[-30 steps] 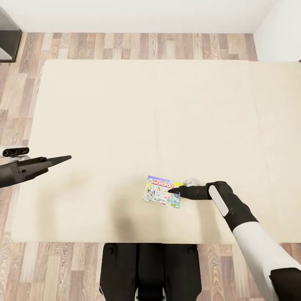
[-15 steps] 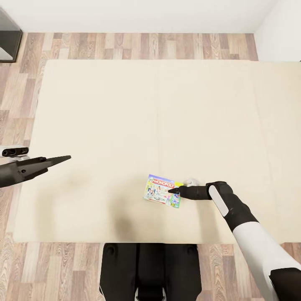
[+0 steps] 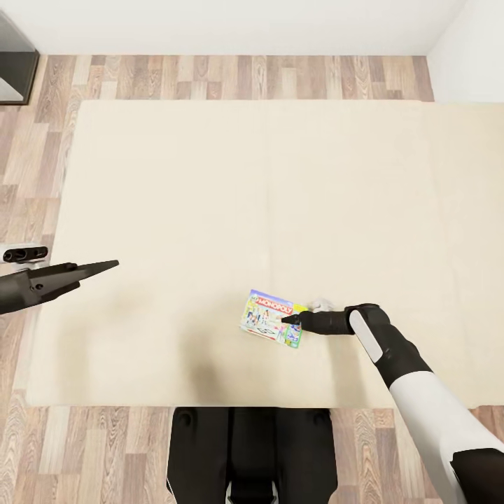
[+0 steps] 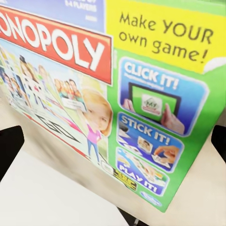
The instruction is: Put all the toys in the child's room - the three board games (two on the bed and one on the table), the two jigsaw puzzles on the table, and the tennis ball on the table - inside the toy box on the table in the child's room.
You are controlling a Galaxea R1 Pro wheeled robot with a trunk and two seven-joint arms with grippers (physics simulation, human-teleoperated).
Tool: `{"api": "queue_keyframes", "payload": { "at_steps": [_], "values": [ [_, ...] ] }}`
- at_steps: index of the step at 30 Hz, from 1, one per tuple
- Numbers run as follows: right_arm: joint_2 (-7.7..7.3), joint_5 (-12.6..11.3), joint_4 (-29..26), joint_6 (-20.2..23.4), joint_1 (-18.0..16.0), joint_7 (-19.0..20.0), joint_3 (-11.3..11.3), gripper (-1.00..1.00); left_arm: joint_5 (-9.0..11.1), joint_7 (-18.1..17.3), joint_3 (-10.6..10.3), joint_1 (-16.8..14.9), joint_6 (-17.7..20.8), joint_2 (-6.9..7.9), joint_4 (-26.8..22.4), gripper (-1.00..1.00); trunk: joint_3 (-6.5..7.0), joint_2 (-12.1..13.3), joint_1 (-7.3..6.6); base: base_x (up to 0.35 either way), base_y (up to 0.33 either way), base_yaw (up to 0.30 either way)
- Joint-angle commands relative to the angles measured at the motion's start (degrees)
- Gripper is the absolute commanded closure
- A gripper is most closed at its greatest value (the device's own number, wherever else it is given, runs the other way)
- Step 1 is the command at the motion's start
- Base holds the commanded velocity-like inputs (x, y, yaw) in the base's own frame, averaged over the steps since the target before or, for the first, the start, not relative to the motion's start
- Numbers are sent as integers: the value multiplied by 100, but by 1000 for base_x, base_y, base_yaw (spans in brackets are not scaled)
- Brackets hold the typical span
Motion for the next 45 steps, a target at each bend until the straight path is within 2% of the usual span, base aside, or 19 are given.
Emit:
{"api": "queue_keyframes", "payload": {
  "at_steps": [1,21,45],
  "values": [
    [-4,25,-4,12,-2,34,10,-100,-4,-22,-2,-2,61,2,0,-100,-6,-9,3,0,64,0],
    [-10,24,-4,12,-2,35,10,-100,-4,-22,-6,-2,60,2,0,-100,-6,-9,3,0,87,0],
    [-49,17,-56,32,4,77,-17,-100,-4,-22,1,-2,60,7,0,-100,-6,-9,3,0,6,0]
  ]
}}
